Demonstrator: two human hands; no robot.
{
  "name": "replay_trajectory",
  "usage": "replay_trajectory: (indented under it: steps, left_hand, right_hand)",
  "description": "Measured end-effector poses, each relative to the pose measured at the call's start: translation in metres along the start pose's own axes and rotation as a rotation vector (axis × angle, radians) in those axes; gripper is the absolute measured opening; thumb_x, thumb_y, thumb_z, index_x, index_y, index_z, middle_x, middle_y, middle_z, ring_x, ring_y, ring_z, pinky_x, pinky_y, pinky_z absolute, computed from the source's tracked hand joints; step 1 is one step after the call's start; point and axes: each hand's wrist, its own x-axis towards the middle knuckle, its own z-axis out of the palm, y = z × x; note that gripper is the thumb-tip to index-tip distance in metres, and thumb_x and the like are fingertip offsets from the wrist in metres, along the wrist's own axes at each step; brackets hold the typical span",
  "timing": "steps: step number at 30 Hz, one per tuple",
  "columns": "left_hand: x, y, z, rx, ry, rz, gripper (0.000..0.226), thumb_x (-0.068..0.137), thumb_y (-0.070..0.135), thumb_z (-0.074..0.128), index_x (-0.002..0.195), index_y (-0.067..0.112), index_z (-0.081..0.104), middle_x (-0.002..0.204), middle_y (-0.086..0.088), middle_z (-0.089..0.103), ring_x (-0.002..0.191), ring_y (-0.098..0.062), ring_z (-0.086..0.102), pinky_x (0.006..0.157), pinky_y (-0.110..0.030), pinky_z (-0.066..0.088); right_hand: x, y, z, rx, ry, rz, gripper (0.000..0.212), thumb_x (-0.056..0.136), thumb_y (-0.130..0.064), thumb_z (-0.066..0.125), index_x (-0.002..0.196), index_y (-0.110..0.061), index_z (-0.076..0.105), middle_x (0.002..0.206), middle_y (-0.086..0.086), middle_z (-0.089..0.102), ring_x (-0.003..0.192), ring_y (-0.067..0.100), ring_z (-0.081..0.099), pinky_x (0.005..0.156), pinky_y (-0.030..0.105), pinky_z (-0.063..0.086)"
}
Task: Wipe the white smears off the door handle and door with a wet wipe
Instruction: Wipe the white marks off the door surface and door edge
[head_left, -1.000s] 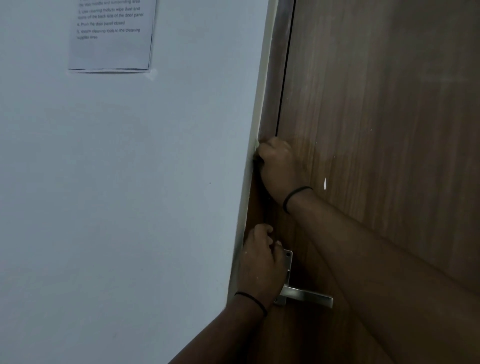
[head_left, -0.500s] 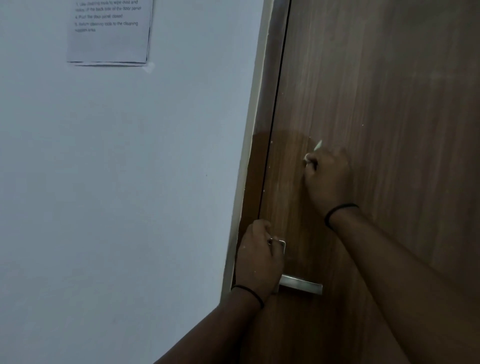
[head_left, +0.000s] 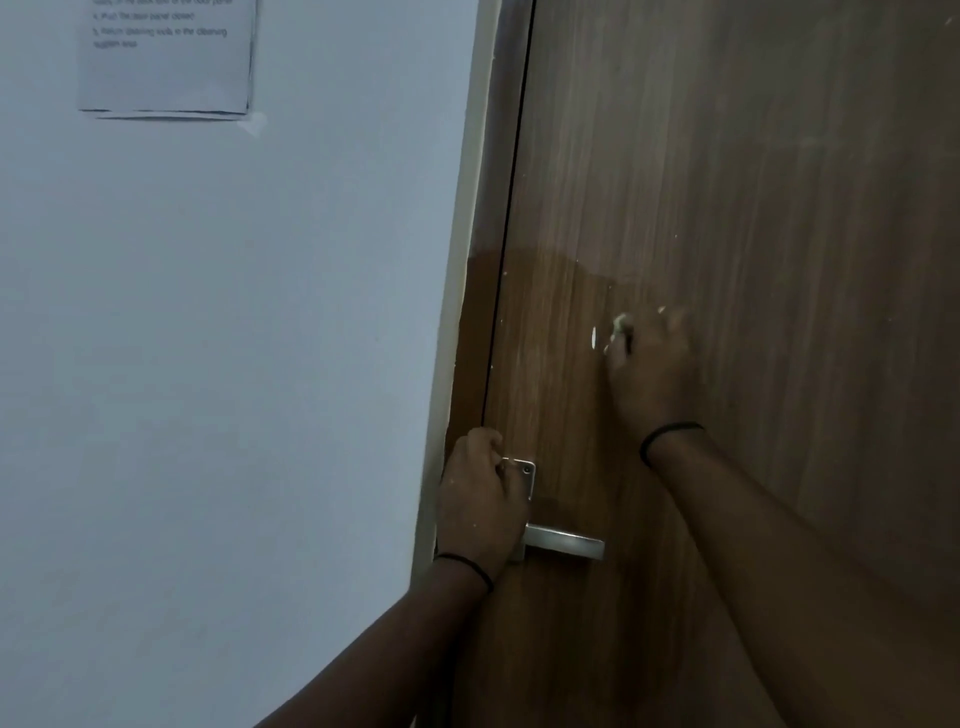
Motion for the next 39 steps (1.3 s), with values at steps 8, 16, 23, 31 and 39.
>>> replay_trajectory:
  steps: [8,16,23,31,39]
  left_hand:
    - [-0.012,0.020,0.011,0.007,-0.027,0.046,0.011,0.095,0.019,0.057,0.105,0.016,0.055,0.098,0.003,0.057,0.088,-0.009,0.055,0.078,-0.022,0.048]
    - [-0.008,0.020,0.019,0.058,-0.012,0.074,0.013,0.094,0.018,0.059,0.106,0.015,0.055,0.099,0.003,0.055,0.088,-0.009,0.052,0.077,-0.021,0.043]
    - [-0.006,0.023,0.023,0.059,-0.008,0.111,0.016,0.092,0.020,0.060,0.107,0.017,0.055,0.098,0.007,0.052,0.089,-0.008,0.052,0.079,-0.025,0.046]
    - [-0.024,0.036,0.030,0.007,-0.036,0.100,0.016,0.091,0.018,0.058,0.107,0.017,0.054,0.097,0.004,0.052,0.089,-0.011,0.053,0.079,-0.029,0.048]
    - [-0.044,0.019,0.008,0.050,-0.008,0.053,0.019,0.090,0.014,0.061,0.109,0.011,0.056,0.100,-0.001,0.056,0.092,-0.014,0.053,0.078,-0.027,0.046]
  right_hand:
    - [-0.007,-0.003,-0.010,0.067,-0.182,-0.095,0.014,0.094,-0.010,0.058,0.087,-0.009,0.070,0.091,0.010,0.066,0.080,0.019,0.061,0.073,0.032,0.050]
    - [0.049,-0.065,-0.003,-0.066,-0.349,-0.293,0.026,0.100,-0.009,0.050,0.112,-0.005,0.072,0.117,0.015,0.063,0.109,0.029,0.058,0.094,0.036,0.047]
    - [0.042,-0.002,-0.024,-0.026,-0.034,-0.061,0.024,0.098,-0.017,0.051,0.103,-0.007,0.073,0.109,0.013,0.065,0.100,0.027,0.059,0.080,0.026,0.043]
    - [-0.110,0.042,-0.051,0.080,-0.270,0.360,0.015,0.089,-0.009,0.066,0.078,-0.018,0.063,0.088,0.002,0.065,0.069,0.001,0.060,0.059,0.011,0.040]
    - [-0.134,0.021,-0.057,0.282,-0.398,0.351,0.006,0.088,-0.003,0.069,0.086,-0.009,0.069,0.096,0.003,0.064,0.083,0.008,0.063,0.068,0.022,0.057]
